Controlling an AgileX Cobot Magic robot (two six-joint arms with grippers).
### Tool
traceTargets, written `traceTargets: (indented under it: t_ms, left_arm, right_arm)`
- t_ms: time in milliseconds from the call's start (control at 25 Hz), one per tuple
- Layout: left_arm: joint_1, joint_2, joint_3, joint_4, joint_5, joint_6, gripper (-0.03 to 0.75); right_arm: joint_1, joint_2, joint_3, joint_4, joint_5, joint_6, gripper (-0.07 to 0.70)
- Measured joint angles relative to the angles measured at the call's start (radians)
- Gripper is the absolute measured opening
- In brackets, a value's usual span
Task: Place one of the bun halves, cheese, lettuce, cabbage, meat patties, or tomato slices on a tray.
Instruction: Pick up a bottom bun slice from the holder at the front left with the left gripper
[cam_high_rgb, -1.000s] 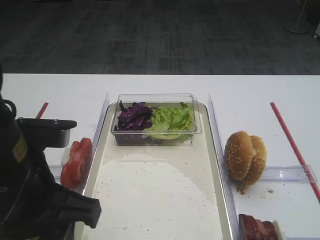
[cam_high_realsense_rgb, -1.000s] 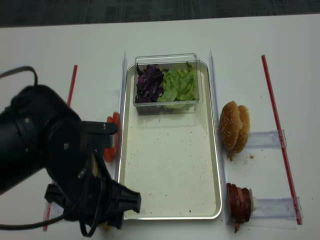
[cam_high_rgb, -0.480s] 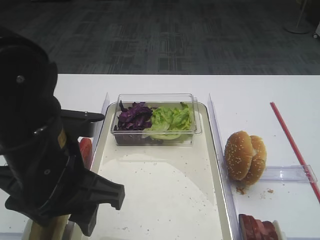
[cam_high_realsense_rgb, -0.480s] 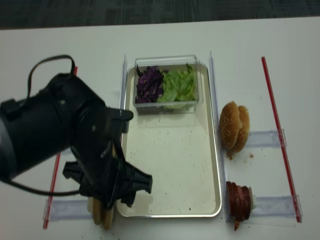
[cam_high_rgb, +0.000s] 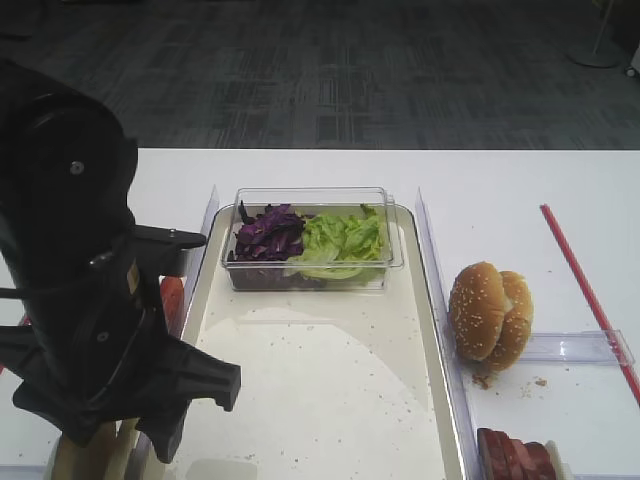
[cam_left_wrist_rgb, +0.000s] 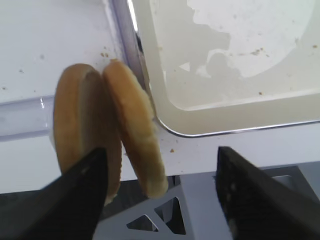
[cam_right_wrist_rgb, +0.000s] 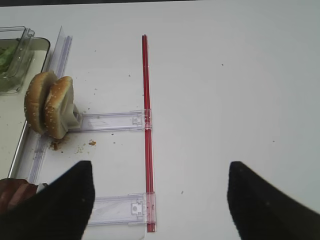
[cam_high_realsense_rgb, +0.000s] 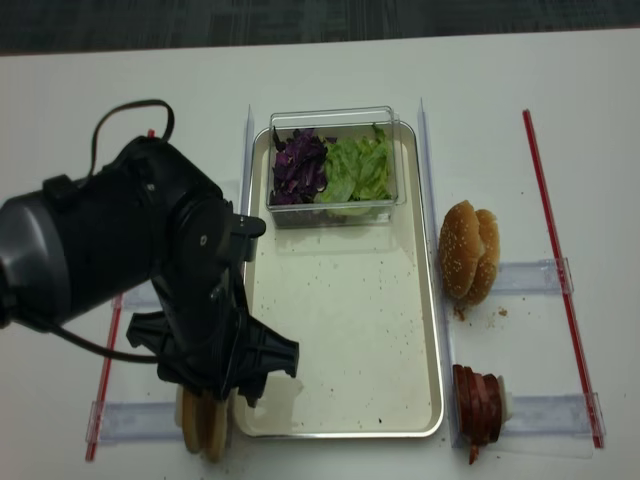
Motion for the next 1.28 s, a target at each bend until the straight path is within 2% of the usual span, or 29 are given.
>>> traceTargets:
  t_ms: [160,640,1000,1280]
  left_arm:
    - [0.021,0.007,0.000,-0.007,-0.005,0.022,0.419]
    - [0.021,0.053,0.000,-0.044,-0.018,0.051,0.396]
    - [0.021,0.053,0.000,-0.044,-0.018,0.053,0.337]
    - [0.021,0.053,0.000,-0.033,0.003,0.055,0.324]
  right_arm:
    - [0.000,0.000,0.000,0.000,0.000,0.000,0.571]
    - [0.000,0.000,0.000,0.000,0.000,0.000,0.571]
    - [0.000,0.000,0.000,0.000,0.000,0.000,0.571]
    - [0.000,0.000,0.000,0.000,0.000,0.000,0.571]
